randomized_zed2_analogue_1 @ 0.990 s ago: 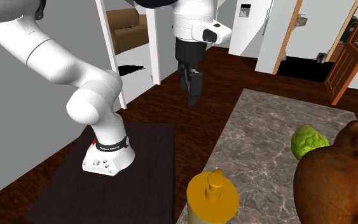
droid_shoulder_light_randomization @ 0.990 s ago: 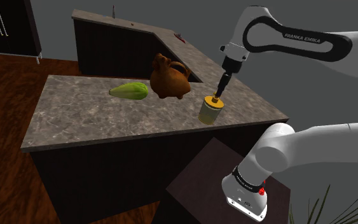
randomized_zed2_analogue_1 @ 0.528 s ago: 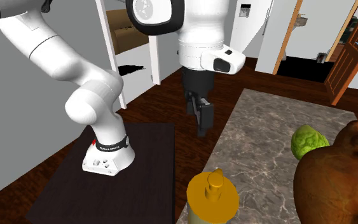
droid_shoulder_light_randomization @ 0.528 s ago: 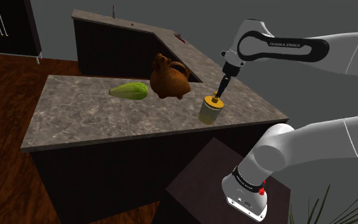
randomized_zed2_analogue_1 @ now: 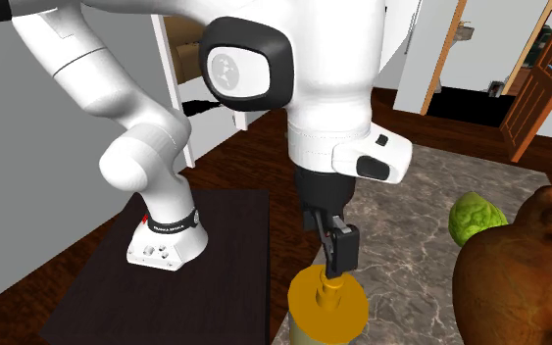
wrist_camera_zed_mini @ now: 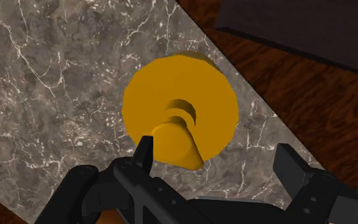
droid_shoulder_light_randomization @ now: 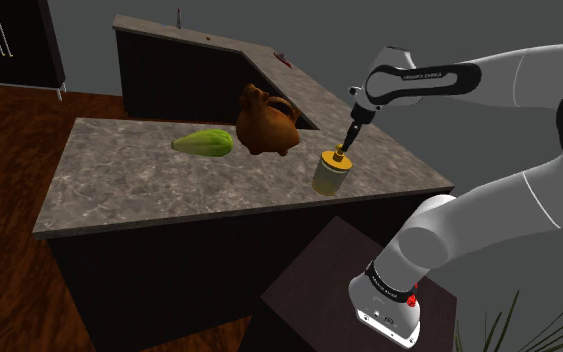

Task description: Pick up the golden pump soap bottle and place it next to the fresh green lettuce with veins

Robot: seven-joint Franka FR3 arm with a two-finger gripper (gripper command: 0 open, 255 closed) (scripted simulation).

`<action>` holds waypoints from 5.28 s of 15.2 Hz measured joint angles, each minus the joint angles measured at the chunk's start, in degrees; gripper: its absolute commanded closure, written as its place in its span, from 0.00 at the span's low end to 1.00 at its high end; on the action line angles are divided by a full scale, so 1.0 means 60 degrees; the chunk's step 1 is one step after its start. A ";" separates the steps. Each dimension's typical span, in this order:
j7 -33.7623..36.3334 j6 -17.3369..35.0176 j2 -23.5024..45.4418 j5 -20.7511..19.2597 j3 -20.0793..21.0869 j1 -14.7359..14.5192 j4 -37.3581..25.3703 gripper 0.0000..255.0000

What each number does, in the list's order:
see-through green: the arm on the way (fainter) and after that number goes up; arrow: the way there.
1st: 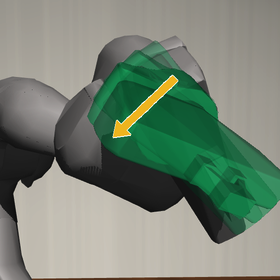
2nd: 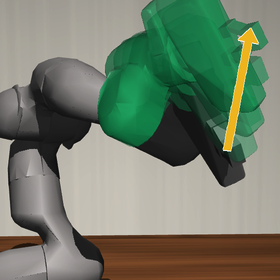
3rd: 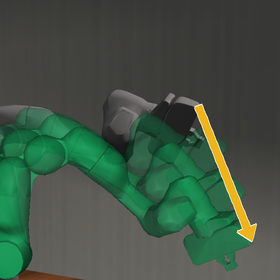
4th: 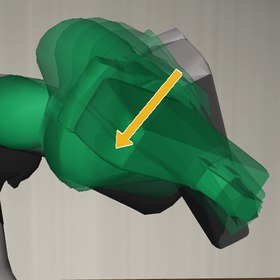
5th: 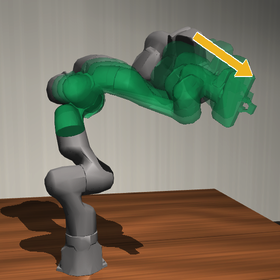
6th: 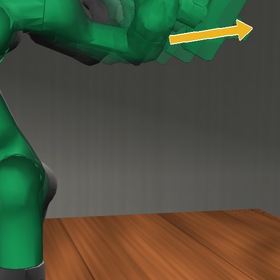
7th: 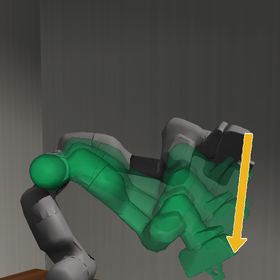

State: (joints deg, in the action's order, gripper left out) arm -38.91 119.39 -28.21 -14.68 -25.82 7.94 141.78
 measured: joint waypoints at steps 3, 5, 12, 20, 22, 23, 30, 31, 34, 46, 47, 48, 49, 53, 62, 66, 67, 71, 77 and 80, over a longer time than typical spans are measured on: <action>-0.0498 0.0586 0.0622 0.0019 -0.0460 -0.0015 -0.0246 0.00; -0.0545 0.0897 0.0819 0.0040 -0.0548 -0.0045 -0.0156 0.00; -0.0664 0.1739 0.1321 0.0103 -0.0783 -0.0100 0.0184 0.00; -0.0667 0.1762 0.1327 0.0101 -0.0789 -0.0098 0.0202 1.00; -0.0667 0.1763 0.1328 0.0101 -0.0790 -0.0098 0.0203 1.00; -0.0667 0.1763 0.1329 0.0101 -0.0790 -0.0098 0.0203 1.00; -0.0642 0.1464 0.1166 0.0079 -0.0722 -0.0079 0.0060 1.00; -0.0633 0.1320 0.1099 0.0076 -0.0690 -0.0075 -0.0019 1.00; -0.0640 0.0932 0.0954 0.0081 -0.0625 -0.0067 -0.0271 1.00; -0.0573 -0.0739 0.0397 0.0141 -0.0254 -0.0080 -0.1392 1.00; -0.0597 -0.0890 0.0369 0.0148 -0.0242 -0.0078 -0.1517 1.00; -0.0578 -0.1014 0.0347 0.0166 -0.0204 -0.0091 -0.1618 1.00; -0.0609 -0.1110 0.0379 0.0185 -0.0210 -0.0101 -0.1748 1.00; -0.0618 -0.1660 0.0303 0.0233 -0.0110 -0.0124 -0.2222 1.00; -0.0699 -0.2806 0.0343 0.0367 0.0036 -0.0195 -0.3405 1.00; -0.0743 -0.3284 0.0430 0.0433 0.0081 -0.0233 -0.3968 1.00; -0.0737 -0.3429 0.0420 0.0444 0.0113 -0.0241 -0.4101 1.00; -0.0801 -0.3909 0.0500 0.0496 0.0140 -0.0267 -0.4661 1.00; -0.0902 -0.4678 0.0744 0.0607 0.0170 -0.0329 -0.5666 1.00; -0.0929 -0.5034 0.0857 0.0658 0.0195 -0.0360 -0.6128 1.00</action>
State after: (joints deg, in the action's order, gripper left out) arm -44.49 89.18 -23.07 -10.73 -24.64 5.78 105.02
